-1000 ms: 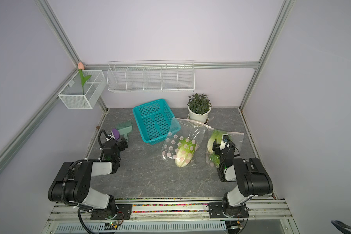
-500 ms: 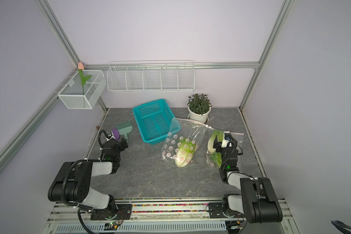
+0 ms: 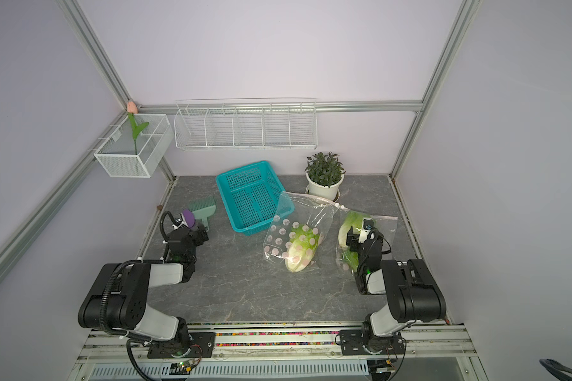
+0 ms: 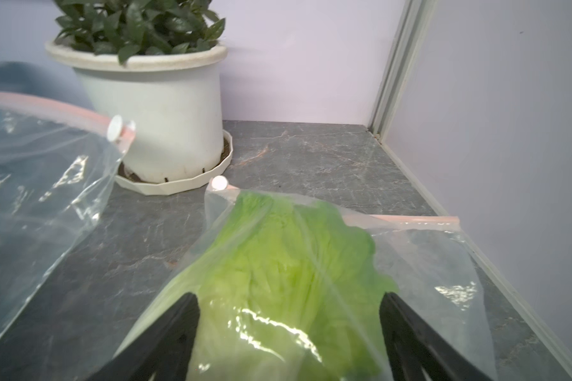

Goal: Put the chinese cabbages into a zipper bag and zip it
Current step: Reset both arms

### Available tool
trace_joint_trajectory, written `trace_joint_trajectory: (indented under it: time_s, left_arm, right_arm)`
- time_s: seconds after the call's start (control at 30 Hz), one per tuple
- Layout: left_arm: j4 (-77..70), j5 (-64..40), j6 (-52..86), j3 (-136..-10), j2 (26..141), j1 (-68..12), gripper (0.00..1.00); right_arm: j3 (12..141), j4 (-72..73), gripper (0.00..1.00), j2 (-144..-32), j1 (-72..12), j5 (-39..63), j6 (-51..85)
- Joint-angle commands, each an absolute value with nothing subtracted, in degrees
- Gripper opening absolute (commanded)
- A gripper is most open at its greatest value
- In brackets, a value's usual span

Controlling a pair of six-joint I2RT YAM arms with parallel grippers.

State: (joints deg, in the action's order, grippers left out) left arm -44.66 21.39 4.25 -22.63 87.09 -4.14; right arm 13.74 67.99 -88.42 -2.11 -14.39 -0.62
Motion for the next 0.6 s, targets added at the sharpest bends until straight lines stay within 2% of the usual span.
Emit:
trace_joint_trajectory:
  time_s: [0.0, 0.07, 0.23, 0.57]
  left_arm:
    - [-44.96, 21.53, 4.5, -23.88, 86.29, -4.27, 0.99]
    - [-44.93, 21.46, 4.48, -23.9, 86.23, -4.22, 0.99]
    - [-44.91, 21.53, 4.48, -23.87, 86.29, -4.22, 0.99]
    - [-44.91, 21.53, 4.49, -23.86, 86.35, -4.22, 0.99]
  right_arm:
    - [17.72, 60.77, 0.88, -89.12, -1.7, -15.99, -0.32]
    - [20.21, 54.74, 0.89, -88.69, -1.67, -13.83, -0.88]
    - [16.89, 62.3, 0.89, -89.32, -1.71, -12.77, -1.57]
    - [19.76, 56.41, 0.89, -89.12, -2.12, -11.74, -2.39]
